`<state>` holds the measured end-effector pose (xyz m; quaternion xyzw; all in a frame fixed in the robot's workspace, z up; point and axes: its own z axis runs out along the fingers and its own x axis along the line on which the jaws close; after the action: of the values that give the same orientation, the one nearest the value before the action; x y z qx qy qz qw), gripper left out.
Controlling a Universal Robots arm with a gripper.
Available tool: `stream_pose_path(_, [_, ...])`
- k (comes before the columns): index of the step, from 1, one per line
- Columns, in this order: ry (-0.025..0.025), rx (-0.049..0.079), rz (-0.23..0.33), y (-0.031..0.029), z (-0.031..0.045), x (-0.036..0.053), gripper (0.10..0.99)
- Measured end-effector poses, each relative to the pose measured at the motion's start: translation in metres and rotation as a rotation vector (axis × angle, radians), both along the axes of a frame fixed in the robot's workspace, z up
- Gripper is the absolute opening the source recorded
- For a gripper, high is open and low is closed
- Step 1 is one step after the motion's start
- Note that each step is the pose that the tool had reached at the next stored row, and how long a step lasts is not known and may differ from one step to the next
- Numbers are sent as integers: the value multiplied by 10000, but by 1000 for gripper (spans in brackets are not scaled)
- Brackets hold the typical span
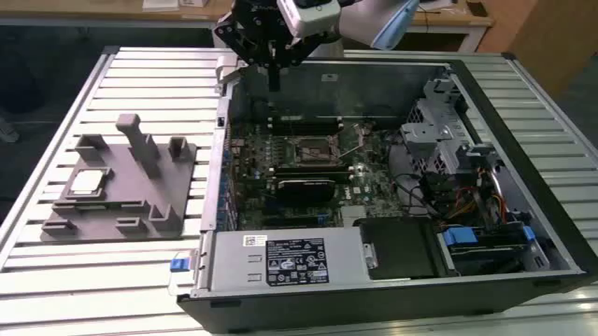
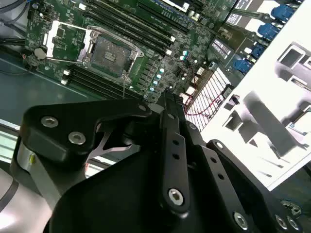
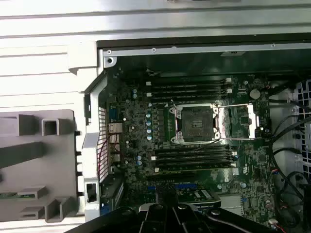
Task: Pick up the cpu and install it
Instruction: 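Reach for the cpu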
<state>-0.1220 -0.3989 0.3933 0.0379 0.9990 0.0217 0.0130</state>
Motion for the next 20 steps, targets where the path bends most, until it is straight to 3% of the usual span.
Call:
stream_pose_path(9, [-1,0,0,0,0,-17,106])
stream_pose_path(20, [-6,1,0,0,0,-99,106])
